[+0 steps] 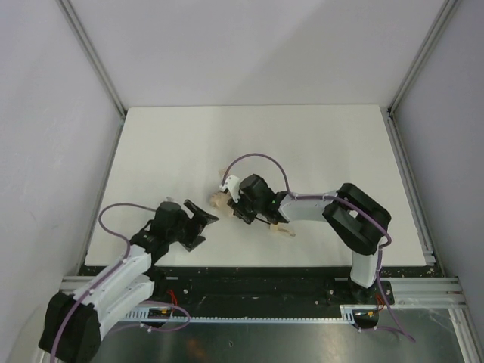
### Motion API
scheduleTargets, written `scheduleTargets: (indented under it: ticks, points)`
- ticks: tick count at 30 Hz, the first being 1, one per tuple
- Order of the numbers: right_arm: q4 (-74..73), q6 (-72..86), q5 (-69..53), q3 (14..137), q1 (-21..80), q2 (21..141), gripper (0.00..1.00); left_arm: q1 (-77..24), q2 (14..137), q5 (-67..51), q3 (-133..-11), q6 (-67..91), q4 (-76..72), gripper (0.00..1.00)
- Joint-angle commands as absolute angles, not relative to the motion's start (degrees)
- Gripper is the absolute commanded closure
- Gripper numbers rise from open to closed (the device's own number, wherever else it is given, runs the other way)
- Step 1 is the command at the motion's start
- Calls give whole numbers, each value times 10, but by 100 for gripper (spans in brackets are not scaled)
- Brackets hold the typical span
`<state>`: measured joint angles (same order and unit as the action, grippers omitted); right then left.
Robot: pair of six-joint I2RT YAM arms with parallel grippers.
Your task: Put away the umbrella
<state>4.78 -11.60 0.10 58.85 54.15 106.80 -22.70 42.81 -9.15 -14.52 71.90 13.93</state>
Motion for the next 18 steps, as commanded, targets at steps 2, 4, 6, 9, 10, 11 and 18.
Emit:
scheduleTargets:
  ticks: [2, 4, 6, 9, 10, 11, 18]
  points:
    - [4, -52, -218, 556, 508, 1140, 100, -223, 514, -104, -205, 750, 120, 1]
    - [7, -47, -241, 556, 498, 1153, 100, -223, 549, -117, -217, 751, 91, 1]
    - [9, -40, -270, 555, 485, 1162, 100, -222, 580, -126, -225, 763, 71, 1]
    - [10, -35, -302, 556, 466, 1168, 100, -222, 618, -139, -233, 786, 48, 1]
    - [7, -34, -312, 557, 459, 1169, 100, -221, 626, -142, -236, 792, 41, 0]
    - [5, -31, -321, 559, 451, 1170, 100, -220, 632, -143, -240, 795, 35, 1]
    - [31, 26, -447, 559, 410, 1140, 100, -215, 635, -138, -290, 677, 29, 1]
